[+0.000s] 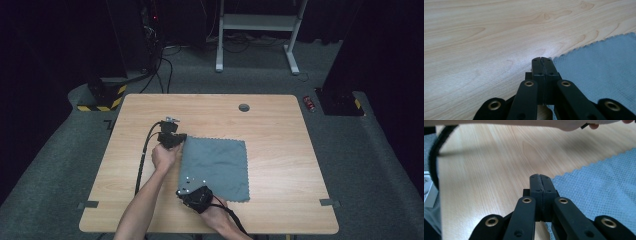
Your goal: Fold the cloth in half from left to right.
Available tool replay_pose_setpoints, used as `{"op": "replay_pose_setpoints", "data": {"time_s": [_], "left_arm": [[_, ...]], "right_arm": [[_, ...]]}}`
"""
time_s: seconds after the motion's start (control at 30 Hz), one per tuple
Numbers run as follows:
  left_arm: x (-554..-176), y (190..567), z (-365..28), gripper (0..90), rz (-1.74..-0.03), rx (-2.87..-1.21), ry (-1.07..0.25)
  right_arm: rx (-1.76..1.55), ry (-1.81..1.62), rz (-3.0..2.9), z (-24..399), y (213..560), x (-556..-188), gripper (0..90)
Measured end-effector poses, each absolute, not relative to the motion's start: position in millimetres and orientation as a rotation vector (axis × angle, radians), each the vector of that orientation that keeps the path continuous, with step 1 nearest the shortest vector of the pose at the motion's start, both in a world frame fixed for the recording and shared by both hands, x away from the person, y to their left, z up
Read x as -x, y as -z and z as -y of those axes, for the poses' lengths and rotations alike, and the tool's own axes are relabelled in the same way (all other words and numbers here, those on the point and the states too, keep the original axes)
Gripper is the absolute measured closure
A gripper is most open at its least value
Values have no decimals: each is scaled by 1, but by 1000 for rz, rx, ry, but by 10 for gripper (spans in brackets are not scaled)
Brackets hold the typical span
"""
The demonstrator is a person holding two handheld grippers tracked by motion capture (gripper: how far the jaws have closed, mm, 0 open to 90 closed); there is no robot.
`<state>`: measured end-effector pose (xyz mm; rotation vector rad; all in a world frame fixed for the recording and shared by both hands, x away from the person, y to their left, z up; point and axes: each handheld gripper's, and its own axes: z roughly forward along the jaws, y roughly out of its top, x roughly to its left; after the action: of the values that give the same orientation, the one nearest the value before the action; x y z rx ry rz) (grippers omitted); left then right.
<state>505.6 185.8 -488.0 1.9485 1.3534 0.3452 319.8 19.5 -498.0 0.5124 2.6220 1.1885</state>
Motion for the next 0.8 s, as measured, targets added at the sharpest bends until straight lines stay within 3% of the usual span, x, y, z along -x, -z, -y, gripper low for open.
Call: {"op": "replay_pose_setpoints", "data": {"time_s": [0.47,0.8], "left_arm": [[-493,450,-213,900,-1318,-1928,-402],[-498,461,-191,900,-1299,-1962,-381]], "right_arm": [[-445,-1311,-2583,-35,473,-315,900],[-514,-1324,-2552,-8,475,-315,900]]}}
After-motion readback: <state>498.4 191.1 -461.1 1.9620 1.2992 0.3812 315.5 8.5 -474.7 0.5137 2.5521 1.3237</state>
